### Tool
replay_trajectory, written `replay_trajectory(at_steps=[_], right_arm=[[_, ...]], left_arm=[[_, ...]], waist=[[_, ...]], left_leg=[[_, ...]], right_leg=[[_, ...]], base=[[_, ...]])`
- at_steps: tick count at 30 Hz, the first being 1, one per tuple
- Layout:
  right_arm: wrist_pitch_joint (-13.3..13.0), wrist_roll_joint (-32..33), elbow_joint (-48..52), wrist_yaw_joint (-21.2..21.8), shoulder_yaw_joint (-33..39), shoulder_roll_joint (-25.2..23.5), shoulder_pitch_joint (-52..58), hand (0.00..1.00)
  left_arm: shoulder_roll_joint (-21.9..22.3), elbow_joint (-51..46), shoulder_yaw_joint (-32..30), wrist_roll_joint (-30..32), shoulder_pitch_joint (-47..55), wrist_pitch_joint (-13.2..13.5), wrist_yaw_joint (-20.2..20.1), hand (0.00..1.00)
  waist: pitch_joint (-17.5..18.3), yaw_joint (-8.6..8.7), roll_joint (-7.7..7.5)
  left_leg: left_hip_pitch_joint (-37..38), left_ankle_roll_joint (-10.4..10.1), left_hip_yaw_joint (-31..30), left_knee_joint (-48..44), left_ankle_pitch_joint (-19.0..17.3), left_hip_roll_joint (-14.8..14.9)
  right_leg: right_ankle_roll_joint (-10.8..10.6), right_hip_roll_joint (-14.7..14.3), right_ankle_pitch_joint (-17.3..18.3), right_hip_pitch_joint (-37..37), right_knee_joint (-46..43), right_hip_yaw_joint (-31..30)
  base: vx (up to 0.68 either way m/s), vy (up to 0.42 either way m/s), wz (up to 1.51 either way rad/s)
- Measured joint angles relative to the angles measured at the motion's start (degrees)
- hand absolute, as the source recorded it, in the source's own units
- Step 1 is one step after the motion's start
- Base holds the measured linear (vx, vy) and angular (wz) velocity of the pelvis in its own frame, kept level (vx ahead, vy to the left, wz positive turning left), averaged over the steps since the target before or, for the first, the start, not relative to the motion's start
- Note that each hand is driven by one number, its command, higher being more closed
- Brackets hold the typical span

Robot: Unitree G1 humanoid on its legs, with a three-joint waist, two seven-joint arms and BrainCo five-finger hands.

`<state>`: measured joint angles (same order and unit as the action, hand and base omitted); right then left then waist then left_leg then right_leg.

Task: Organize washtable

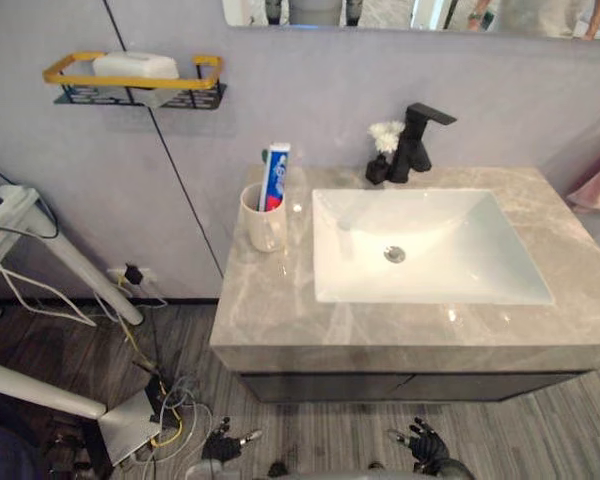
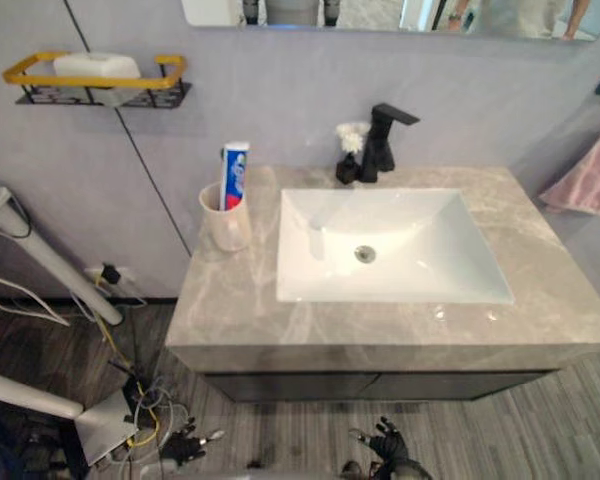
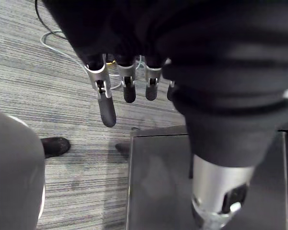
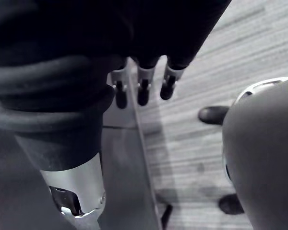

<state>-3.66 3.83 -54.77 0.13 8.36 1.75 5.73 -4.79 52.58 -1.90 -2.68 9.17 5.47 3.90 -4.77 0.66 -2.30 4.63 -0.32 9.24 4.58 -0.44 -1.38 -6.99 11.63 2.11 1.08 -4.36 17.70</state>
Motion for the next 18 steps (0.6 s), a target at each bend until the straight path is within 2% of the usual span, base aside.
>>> replay_trajectory(at_steps=[1,3,4,5,6,8,10,13,14,15,16,17,18], right_arm=[[0.0,0.0,-0.1,0.0,-0.2,-0.3,-0.2,0.0],[0.0,0.0,-0.1,0.1,-1.1,-0.6,-0.5,0.0],[0.0,0.0,-0.2,0.1,-2.0,-0.6,-0.4,0.0],[0.0,0.0,-0.2,0.1,-2.4,-0.7,-0.5,0.0],[0.0,0.1,-0.4,0.1,-2.7,-1.1,-0.6,0.0],[-0.2,0.1,-0.5,0.1,-2.7,-1.3,-1.6,0.0],[-0.3,0.1,-0.6,-0.1,-2.9,-0.9,-1.8,0.0],[-0.2,0.1,-0.3,-0.1,-4.3,-0.6,-2.0,0.0],[-0.2,0.1,-0.2,-0.2,-4.3,-0.7,-2.2,0.0],[-0.3,0.1,0.0,-0.3,-4.3,-0.7,-2.5,0.0],[-0.3,0.1,0.5,-0.5,-4.2,-0.8,-2.7,0.0],[-0.3,0.1,1.2,-0.7,-4.2,-1.0,-2.5,0.0],[-0.3,0.1,3.0,-1.1,-4.2,-1.2,-1.7,0.0]], left_arm=[[-0.2,0.0,0.2,0.0,-0.4,0.0,0.0,0.0],[-0.2,0.0,0.8,0.0,-1.2,-0.1,0.2,0.0],[-0.4,-0.2,1.8,0.0,-1.8,-0.1,0.2,0.0],[-0.6,-0.3,1.8,0.0,-2.0,0.0,0.2,0.0],[-1.0,-0.2,2.0,-0.1,-2.4,0.0,0.4,0.0],[-1.0,-0.2,2.0,-0.2,-2.9,0.0,0.8,0.0],[0.0,-0.2,2.2,-0.2,-3.9,0.1,1.3,0.0],[0.8,-0.4,1.5,-0.8,-4.6,0.1,1.5,0.0],[0.9,-0.4,1.6,-1.0,-4.9,0.1,1.6,0.0],[1.1,-0.4,1.6,-1.1,-5.4,0.0,1.6,0.0],[1.0,-0.5,1.5,-1.1,-6.4,-0.1,1.6,0.0],[1.1,-0.5,1.5,-1.1,-6.9,-0.2,1.7,0.0],[1.8,-0.5,1.8,-1.0,-7.1,-0.2,1.6,0.0]], waist=[[-0.4,0.01,-0.39],[-0.9,0.01,-0.52],[-1.2,0.09,-0.84],[-1.3,-0.03,-1.07],[-1.1,-0.25,-2.51],[-1.3,-0.78,-2.87],[-2.5,-1.5,-1.57],[-4.1,-1.74,-0.29],[-4.4,-1.69,-0.11],[-4.7,-1.53,0.04],[-5.0,-1.3,-0.1],[-5.2,-1.27,-0.09],[-5.3,-1.22,0.18]], left_leg=[[-0.6,0.3,-1.4,-0.7,0.1,-0.3],[-2.1,0.5,-4.8,-1.9,0.2,-0.6],[-3.5,0.6,-7.8,-3.0,0.3,-0.9],[-4.2,0.6,-8.9,-3.5,0.3,-1.1],[-5.3,0.6,-11.2,-4.5,0.3,-2.0],[-7.3,0.0,-15.1,-5.7,0.7,-2.5],[-8.8,-1.2,-21.0,-6.8,1.5,-2.4],[-11.4,-2.4,-24.4,-8.7,2.3,-1.5],[-12.3,-2.8,-23.5,-9.3,2.8,-1.2],[-14.2,-2.3,-18.9,-9.6,3.7,-0.2],[-16.2,0.1,-6.7,-13.3,1.3,2.4],[-17.4,1.4,-0.4,-17.2,-0.3,4.1],[-18.3,3.2,8.9,-24.2,-2.9,7.1]], right_leg=[[0.2,0.7,1.6,-0.7,-2.7,-0.4],[2.3,0.3,3.3,-1.4,-5.5,-4.9],[3.3,-0.3,5.5,-1.5,-5.6,-10.3],[3.0,-0.4,6.5,-1.4,-5.6,-12.8],[2.3,-0.6,8.0,-1.2,-5.7,-16.0],[2.1,-1.0,9.9,-0.8,-5.6,-15.9],[1.9,-1.7,10.0,1.9,-4.5,-10.1],[2.1,-3.4,9.8,3.4,-4.4,-5.2],[2.4,-3.4,9.7,3.4,-4.5,-4.3],[2.8,-3.4,9.4,3.0,-4.5,-2.4],[3.0,-3.3,9.4,2.5,-4.8,-0.5],[3.0,-3.1,9.4,2.4,-5.3,0.3],[3.0,-2.8,9.6,2.7,-6.9,2.2]], base=[[0.05,0.012,0.77],[0.05,0.005,0.97],[0.05,-0.01,1.06],[0.07,-0.043,1.25],[0.06,-0.125,1.17],[0.03,-0.156,1.15],[0.0,-0.157,1.26],[-0.06,-0.156,1.04],[-0.11,-0.046,0.67],[-0.14,-0.003,0.65],[-0.14,0.002,0.62],[-0.09,0.013,0.56],[-0.04,0.023,0.45]])
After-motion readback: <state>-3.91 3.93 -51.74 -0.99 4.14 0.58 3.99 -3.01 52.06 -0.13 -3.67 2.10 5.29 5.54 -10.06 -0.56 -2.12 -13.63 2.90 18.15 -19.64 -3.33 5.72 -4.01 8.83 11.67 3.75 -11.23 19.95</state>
